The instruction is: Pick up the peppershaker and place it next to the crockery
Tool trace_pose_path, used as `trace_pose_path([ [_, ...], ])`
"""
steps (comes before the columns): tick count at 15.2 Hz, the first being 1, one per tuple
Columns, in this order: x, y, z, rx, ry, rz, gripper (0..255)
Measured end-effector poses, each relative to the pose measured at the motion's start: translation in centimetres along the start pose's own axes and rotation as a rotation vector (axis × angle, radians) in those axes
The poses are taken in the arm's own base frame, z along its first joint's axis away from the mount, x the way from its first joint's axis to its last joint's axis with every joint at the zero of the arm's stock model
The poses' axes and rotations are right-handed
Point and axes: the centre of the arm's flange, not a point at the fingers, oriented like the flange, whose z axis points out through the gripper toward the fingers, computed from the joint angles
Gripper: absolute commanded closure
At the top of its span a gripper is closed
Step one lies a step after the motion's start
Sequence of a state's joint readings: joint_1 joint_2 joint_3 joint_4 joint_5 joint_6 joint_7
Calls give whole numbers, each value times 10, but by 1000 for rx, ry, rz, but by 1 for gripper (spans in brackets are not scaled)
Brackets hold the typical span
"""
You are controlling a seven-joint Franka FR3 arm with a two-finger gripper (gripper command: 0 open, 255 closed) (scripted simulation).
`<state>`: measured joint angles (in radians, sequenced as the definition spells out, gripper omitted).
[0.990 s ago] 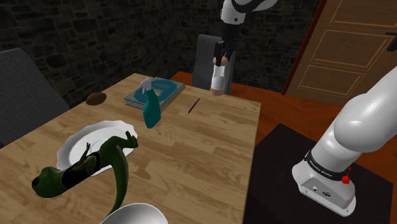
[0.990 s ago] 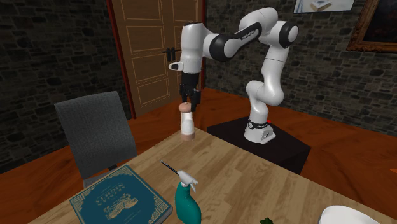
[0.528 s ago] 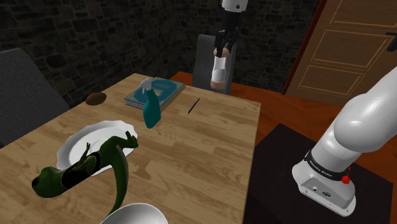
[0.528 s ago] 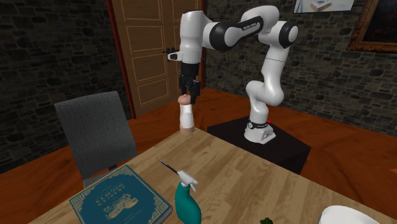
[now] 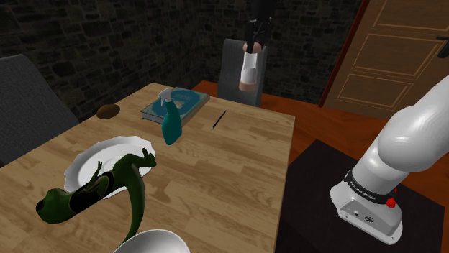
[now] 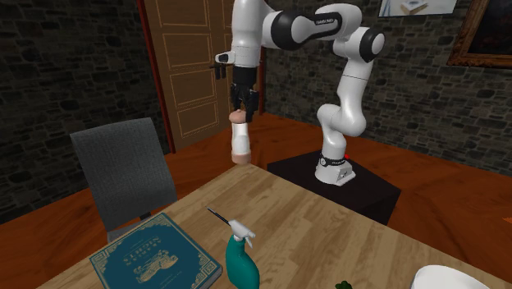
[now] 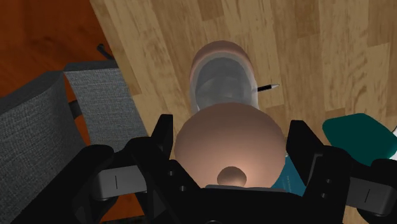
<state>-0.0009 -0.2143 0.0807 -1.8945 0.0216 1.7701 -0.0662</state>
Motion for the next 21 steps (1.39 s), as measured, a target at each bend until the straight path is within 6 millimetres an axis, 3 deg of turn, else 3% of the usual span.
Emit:
trace_pose_path([
  [11, 2, -5, -54, 0, 0, 0, 255],
  [15, -19, -42, -59, 1, 0, -1, 255],
  [21, -54, -116, -61, 1, 0, -1, 255],
])
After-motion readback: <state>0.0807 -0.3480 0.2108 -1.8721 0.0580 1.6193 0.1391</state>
